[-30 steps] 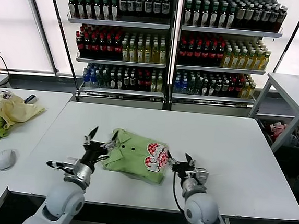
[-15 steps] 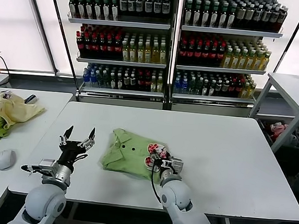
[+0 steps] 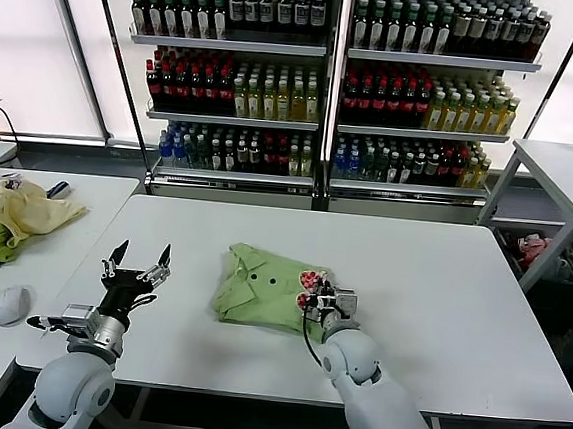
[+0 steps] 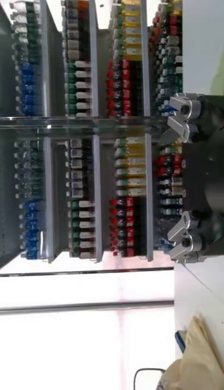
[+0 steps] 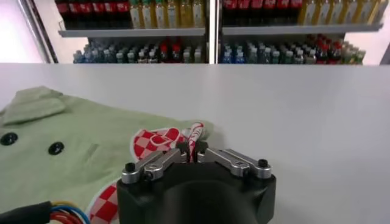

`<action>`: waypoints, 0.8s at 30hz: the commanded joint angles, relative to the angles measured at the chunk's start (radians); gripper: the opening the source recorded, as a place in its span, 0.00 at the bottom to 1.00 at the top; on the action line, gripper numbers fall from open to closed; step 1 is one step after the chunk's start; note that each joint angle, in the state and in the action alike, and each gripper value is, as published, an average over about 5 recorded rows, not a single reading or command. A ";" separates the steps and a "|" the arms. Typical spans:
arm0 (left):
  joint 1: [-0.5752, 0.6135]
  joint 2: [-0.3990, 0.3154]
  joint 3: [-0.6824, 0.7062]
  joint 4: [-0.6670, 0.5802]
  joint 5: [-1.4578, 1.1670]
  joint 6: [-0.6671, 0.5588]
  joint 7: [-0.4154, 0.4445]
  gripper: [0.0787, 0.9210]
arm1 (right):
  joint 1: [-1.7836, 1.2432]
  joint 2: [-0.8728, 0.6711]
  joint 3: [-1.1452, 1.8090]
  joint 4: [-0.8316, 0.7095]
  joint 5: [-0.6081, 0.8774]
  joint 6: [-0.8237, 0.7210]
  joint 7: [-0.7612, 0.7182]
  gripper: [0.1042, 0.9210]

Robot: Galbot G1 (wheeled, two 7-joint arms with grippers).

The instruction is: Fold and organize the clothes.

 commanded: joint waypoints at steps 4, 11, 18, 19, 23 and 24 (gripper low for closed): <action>0.003 0.015 0.012 -0.003 0.011 0.000 0.009 0.88 | 0.165 -0.190 0.021 -0.191 -0.197 0.100 -0.293 0.05; -0.007 0.007 0.037 0.004 0.041 0.002 0.022 0.88 | 0.286 -0.209 0.008 -0.384 -0.306 0.329 -0.424 0.05; -0.010 0.002 0.056 0.006 0.056 0.004 0.031 0.88 | 0.141 -0.212 0.065 -0.246 -0.336 0.319 -0.390 0.07; -0.009 0.002 0.058 0.004 0.059 0.004 0.032 0.88 | 0.107 -0.215 0.083 -0.213 -0.335 0.320 -0.371 0.09; 0.003 0.000 0.059 -0.006 0.065 0.003 0.033 0.88 | -0.035 -0.232 0.173 -0.018 -0.331 0.328 -0.293 0.22; 0.008 -0.002 0.059 -0.010 0.068 0.002 0.033 0.88 | -0.082 -0.235 0.203 0.042 -0.327 0.331 -0.275 0.25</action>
